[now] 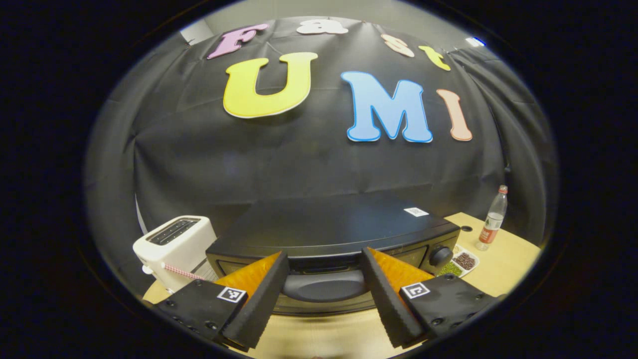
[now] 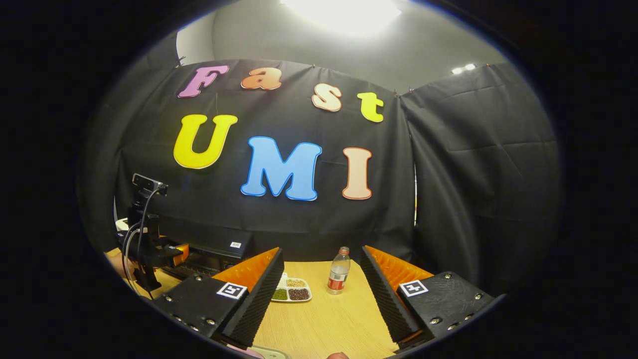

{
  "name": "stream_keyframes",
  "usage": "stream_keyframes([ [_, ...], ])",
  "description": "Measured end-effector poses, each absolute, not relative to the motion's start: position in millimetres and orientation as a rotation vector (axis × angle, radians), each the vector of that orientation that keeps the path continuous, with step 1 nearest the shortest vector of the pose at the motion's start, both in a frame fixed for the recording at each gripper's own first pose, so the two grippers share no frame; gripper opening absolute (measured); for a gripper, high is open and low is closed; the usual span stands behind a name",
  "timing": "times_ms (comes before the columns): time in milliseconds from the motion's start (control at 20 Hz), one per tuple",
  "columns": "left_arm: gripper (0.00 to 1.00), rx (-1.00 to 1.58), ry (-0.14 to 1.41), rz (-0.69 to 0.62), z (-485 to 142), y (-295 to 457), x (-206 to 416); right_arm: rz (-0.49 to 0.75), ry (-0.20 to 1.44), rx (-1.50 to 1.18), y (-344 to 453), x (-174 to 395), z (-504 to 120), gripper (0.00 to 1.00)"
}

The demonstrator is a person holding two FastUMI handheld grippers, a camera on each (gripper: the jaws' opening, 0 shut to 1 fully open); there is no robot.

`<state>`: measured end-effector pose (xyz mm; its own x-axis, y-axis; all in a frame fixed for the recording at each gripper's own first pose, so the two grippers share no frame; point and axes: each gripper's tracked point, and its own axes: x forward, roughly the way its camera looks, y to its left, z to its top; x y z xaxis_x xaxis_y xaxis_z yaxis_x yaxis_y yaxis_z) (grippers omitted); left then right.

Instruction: Open the electric oven with the left hand, put the food in, and close the electric oven.

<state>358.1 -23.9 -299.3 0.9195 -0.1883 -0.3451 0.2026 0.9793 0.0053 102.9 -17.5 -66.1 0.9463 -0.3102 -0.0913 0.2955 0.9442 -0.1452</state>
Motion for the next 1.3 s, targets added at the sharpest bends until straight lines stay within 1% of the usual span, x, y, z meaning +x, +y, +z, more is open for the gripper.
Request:
stream_keyframes([
  [250, 1.00, 0.038, 0.343, -0.193, -300.6, -23.8, 352.2, -0.308, 0.110, -0.133, -15.6, 103.7, -63.8, 0.95],
  [300, 0.92, 0.039, 0.340, -0.194, -300.0, -23.3, 349.6, -0.305, 0.108, -0.135, -14.3, 103.6, -63.3, 0.95],
  [450, 1.00, 0.040, 0.336, -0.195, -301.0, -21.7, 334.8, -0.292, 0.107, -0.133, -11.5, 102.2, -64.3, 0.95],
  [500, 0.98, 0.041, 0.335, -0.194, -302.3, -21.2, 329.0, -0.288, 0.108, -0.131, -11.2, 101.7, -64.5, 0.95],
  [600, 0.97, 0.046, 0.336, -0.194, -304.1, -20.1, 317.9, -0.280, 0.105, -0.130, -10.6, 99.8, -62.9, 0.95],
  [800, 1.00, 0.045, 0.349, -0.179, -309.2, -17.8, 299.7, -0.264, 0.102, -0.141, -11.9, 93.3, -61.1, 0.95],
  [850, 1.00, 0.047, 0.355, -0.173, -310.9, -17.4, 296.4, -0.261, 0.103, -0.139, -12.3, 92.0, -60.5, 0.95],
  [900, 0.97, 0.049, 0.358, -0.169, -312.1, -18.1, 292.6, -0.257, 0.103, -0.137, -13.0, 90.9, -60.5, 0.95],
  [950, 0.97, 0.051, 0.362, -0.165, -313.1, -18.0, 289.3, -0.254, 0.103, -0.135, -13.2, 89.2, -59.8, 0.95],
  [1000, 1.00, 0.052, 0.365, -0.162, -314.8, -17.6, 285.6, -0.251, 0.104, -0.134, -15.0, 86.6, -59.4, 0.95],
  [1300, 1.00, 0.052, 0.390, -0.143, -325.8, -16.0, 262.2, -0.243, 0.121, -0.134, -22.8, 77.6, -62.8, 0.95],
])
